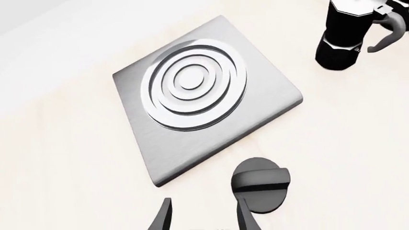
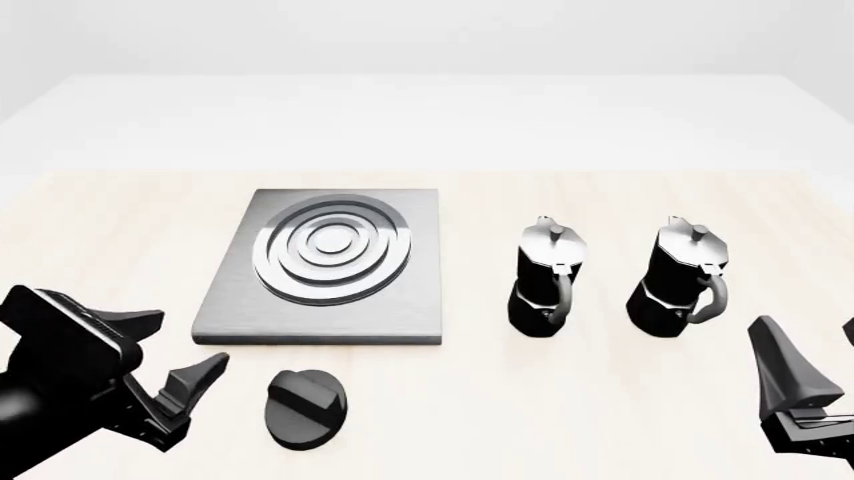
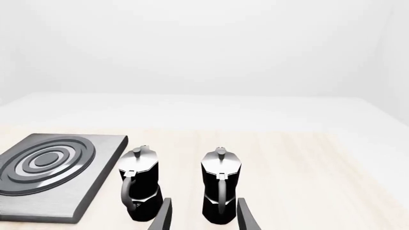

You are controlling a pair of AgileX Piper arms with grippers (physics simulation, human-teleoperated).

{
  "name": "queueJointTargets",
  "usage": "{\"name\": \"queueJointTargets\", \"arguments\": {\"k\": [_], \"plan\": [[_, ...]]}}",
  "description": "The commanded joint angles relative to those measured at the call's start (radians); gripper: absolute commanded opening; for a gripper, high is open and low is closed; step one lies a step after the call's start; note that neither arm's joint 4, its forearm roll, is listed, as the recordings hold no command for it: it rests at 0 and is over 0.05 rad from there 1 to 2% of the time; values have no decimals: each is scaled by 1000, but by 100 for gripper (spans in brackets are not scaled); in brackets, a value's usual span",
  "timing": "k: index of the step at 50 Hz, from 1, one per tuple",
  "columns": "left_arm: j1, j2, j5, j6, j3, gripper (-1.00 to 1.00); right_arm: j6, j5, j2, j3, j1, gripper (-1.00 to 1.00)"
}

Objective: Turn off the stove.

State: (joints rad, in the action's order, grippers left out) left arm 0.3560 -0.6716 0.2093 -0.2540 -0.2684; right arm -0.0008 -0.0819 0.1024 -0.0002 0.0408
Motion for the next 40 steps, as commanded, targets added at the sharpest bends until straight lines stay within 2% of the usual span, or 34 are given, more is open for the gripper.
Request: {"name": "queueJointTargets", "arguments": {"k": [1, 14, 26, 40], "plan": [[8, -129, -96, -41, 33, 100, 3, -2, 2, 0, 1, 100], [14, -347, -309, -45, 77, 100, 0, 0, 2, 0, -1, 100], [34, -469, -415, -25, 87, 100, 1, 1, 1, 0, -1, 100], [33, -569, -499, -41, 92, 100, 1, 2, 0, 0, 0, 100]]}}
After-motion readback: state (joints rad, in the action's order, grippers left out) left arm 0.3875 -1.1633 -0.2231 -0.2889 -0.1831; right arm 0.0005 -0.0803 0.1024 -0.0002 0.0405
